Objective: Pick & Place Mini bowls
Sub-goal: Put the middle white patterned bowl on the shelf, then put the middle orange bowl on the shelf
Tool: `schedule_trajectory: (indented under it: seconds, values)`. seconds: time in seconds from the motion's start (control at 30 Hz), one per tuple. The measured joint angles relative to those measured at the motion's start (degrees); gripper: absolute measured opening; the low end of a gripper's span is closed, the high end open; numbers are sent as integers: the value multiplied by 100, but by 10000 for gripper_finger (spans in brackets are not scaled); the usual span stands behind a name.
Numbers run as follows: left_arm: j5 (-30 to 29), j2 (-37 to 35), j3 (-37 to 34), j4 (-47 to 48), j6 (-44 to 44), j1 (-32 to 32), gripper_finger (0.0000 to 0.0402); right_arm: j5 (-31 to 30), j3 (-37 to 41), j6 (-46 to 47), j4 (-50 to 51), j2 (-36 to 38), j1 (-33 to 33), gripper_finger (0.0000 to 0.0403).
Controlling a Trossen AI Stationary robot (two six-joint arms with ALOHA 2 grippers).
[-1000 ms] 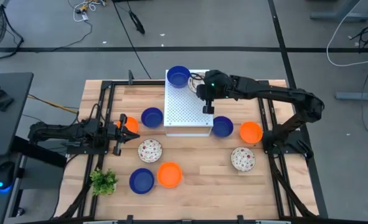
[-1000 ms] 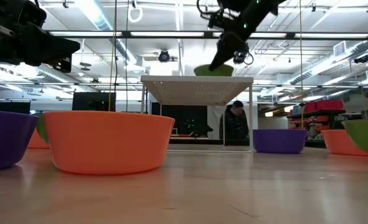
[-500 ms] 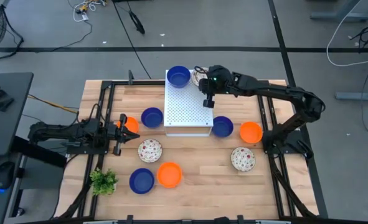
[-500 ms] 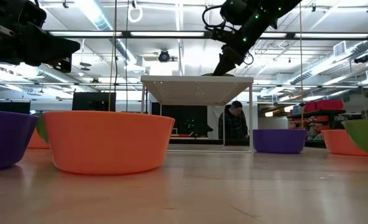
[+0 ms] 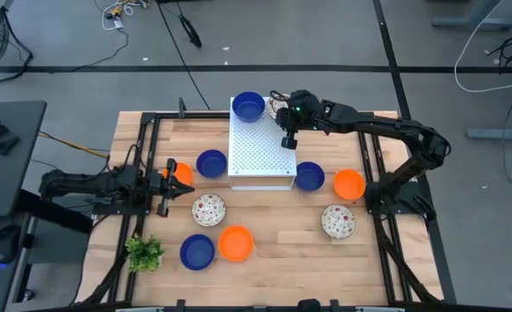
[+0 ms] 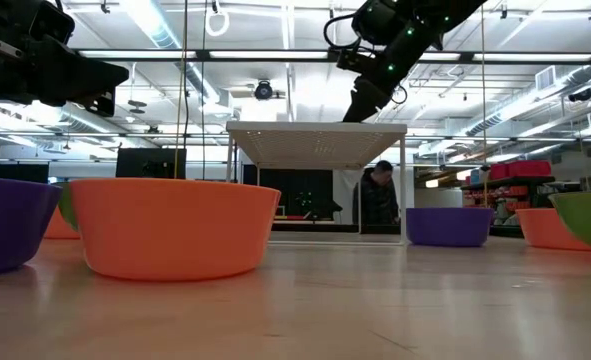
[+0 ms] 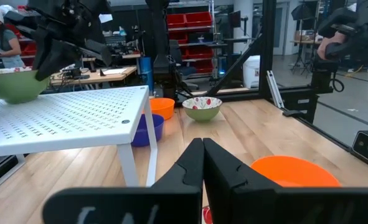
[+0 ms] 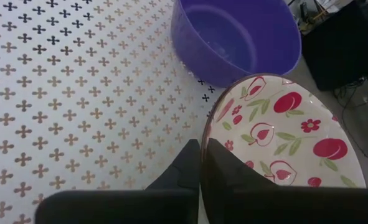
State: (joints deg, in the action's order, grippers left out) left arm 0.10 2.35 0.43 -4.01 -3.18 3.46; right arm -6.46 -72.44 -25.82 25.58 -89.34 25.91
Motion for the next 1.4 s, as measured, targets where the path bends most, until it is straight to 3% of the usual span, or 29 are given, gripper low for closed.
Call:
schedule_trajectory:
  seconds: [0.4, 0.6, 0.77, 0.9, 1.07, 1.23, 1.4]
  values:
    - [0, 0, 0, -2, 1, 0, 5, -2, 0, 179, -61, -33, 0, 68]
    - [0, 0, 0, -2, 2, 0, 5, -76, 0, 117, -269, 104, -25, 146]
    - [-2, 0, -2, -2, 0, 0, 5, -354, 0, 103, -270, 593, -410, 213]
    - [-2, 0, 0, -1, 1, 0, 5, -347, -2, 457, -131, 1036, -1218, 233]
    - [0, 0, 0, -2, 2, 0, 5, -87, -4, 1048, -38, 1041, -2903, 228]
    - [-1, 0, 0, 0, 0, -1, 5, -143, -11, 1755, -517, 271, -4449, 217]
    - [-2, 0, 0, -2, 2, -1, 5, -295, -11, 2101, -2162, -911, -5362, 215]
